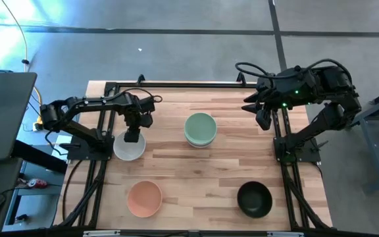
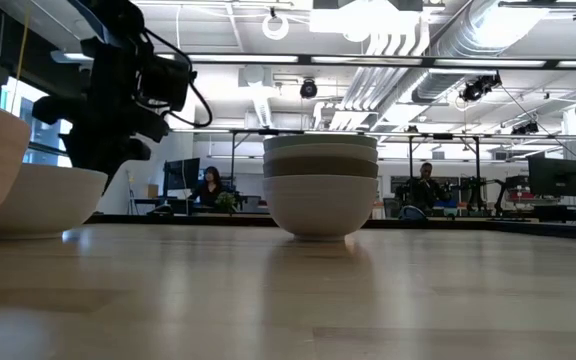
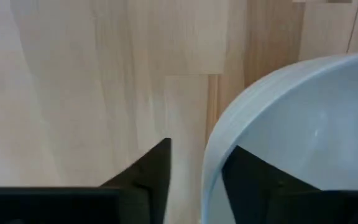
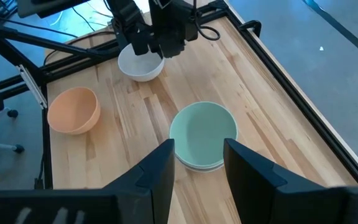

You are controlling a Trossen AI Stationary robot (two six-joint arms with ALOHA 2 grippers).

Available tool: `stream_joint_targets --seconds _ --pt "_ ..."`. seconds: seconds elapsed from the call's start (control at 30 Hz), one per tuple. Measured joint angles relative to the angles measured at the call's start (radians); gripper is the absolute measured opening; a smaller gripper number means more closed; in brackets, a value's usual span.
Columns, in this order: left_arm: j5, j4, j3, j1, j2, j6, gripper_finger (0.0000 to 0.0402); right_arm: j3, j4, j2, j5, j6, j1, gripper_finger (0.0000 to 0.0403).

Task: Nest bowls inside each other
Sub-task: Stack the white bowl on the blue bowl

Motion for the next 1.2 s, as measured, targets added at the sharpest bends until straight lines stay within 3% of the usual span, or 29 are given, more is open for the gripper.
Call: stream_joint_targets --seconds 0.2,0.43,0.6,0.93,1.2 --pt "0.007 -0.014 0.000 0.029 0.000 0.007 0.0011 0.000 0.000 0.000 0.000 0.000 0.000 0.0129" --pt "0.028 -0.033 0.008 0.035 0.000 -0.020 0.0004 0.000 0.000 0.000 0.007 0.000 0.000 0.0129" --pt "0.032 -0.097 0.080 0.035 0.000 -0.079 0.0002 0.000 0.006 0.000 0.016 -0.017 0.000 0.0129" --pt "0.069 -0.275 0.406 0.035 0.030 -0.216 0.0001 0.000 0.043 0.000 0.025 -0.053 0.000 0.0129" --pt "0.070 -0.364 0.726 -0.010 0.183 -0.292 0.0000 0.000 0.043 0.000 0.029 -0.051 0.000 0.0129"
